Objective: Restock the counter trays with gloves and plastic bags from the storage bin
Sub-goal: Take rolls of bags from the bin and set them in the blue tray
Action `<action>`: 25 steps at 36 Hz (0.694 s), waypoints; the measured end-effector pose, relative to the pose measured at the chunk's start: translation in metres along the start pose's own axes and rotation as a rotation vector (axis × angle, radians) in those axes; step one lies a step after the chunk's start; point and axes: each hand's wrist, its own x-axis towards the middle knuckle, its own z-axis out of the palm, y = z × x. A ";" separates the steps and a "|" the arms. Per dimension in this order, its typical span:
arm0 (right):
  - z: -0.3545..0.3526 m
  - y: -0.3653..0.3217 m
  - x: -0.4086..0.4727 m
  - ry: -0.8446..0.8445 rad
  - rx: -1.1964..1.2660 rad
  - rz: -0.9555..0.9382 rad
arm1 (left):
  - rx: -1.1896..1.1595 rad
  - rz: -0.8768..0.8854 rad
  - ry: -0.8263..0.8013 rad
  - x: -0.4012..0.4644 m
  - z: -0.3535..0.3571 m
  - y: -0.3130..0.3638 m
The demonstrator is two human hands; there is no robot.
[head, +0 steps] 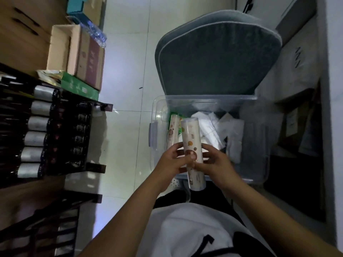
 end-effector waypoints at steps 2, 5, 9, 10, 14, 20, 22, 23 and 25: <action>-0.001 0.001 -0.002 -0.052 -0.027 -0.013 | -0.029 -0.002 0.015 -0.006 -0.003 -0.005; -0.003 0.003 0.002 -0.131 -0.051 0.039 | -0.082 -0.010 0.043 -0.013 -0.009 -0.013; -0.009 0.009 0.029 -0.159 -0.135 0.146 | -0.167 -0.022 0.163 -0.015 -0.021 -0.022; -0.011 0.010 0.038 -0.140 -0.157 0.159 | -0.184 -0.024 0.202 -0.015 -0.025 -0.024; -0.012 0.025 0.084 -0.037 -0.247 0.207 | -0.281 -0.014 0.321 -0.014 -0.040 -0.038; 0.008 0.051 0.162 0.061 -0.554 0.277 | -0.410 0.000 0.414 -0.015 -0.059 -0.057; 0.018 0.060 0.188 0.089 -0.845 0.281 | -0.419 0.002 0.446 -0.015 -0.064 -0.061; 0.023 0.063 0.199 0.101 -0.941 0.276 | -0.418 0.004 0.458 -0.014 -0.067 -0.063; 0.033 0.066 0.218 0.124 -1.054 0.276 | -0.425 0.002 0.481 -0.012 -0.073 -0.068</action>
